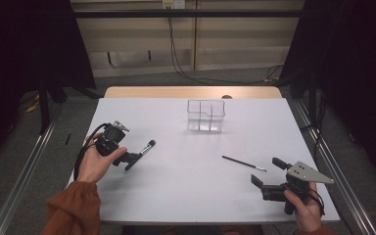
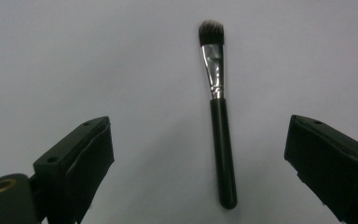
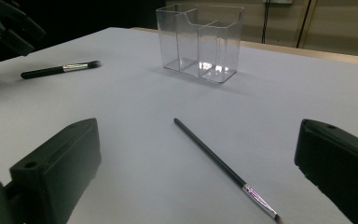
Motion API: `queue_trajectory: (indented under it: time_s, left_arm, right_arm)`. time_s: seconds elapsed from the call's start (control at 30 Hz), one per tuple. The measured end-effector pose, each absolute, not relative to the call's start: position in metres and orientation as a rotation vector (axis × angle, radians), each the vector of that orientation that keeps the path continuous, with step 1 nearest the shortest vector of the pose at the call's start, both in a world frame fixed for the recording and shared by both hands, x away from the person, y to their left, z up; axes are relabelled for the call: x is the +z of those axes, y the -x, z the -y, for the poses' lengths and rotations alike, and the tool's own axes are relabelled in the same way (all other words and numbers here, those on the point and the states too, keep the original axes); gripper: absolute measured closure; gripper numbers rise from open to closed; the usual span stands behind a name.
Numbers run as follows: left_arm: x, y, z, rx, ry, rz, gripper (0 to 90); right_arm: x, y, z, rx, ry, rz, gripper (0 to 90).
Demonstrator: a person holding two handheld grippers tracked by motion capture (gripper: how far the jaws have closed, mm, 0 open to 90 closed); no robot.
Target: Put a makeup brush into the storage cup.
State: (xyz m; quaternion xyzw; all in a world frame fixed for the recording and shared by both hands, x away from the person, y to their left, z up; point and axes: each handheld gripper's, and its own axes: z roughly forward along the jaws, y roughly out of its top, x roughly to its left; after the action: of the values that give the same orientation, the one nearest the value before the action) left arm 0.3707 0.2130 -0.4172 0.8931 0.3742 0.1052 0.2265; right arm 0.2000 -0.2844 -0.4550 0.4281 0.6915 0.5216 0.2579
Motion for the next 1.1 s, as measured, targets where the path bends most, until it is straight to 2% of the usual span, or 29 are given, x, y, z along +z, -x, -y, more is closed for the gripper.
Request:
queue_trajectory:
  time_s: [0.37, 0.77, 1.1]
  left_arm:
    - [-0.42, -0.381, -0.209, 0.184, -2.575, -1.019, 8.5]
    - [-0.429, -0.388, -0.201, 0.143, -2.7, -1.025, 5.3]
    - [-0.437, -0.388, -0.198, 0.136, -2.767, -1.049, 6.8]
  right_arm:
    - [-0.455, -0.2, 0.285, 1.412, -1.166, -1.878, 0.0]
    - [-0.455, -0.2, 0.284, 1.412, -1.162, -1.884, 0.0]
    - [-0.456, -0.201, 0.284, 1.408, -1.159, -1.889, 0.0]
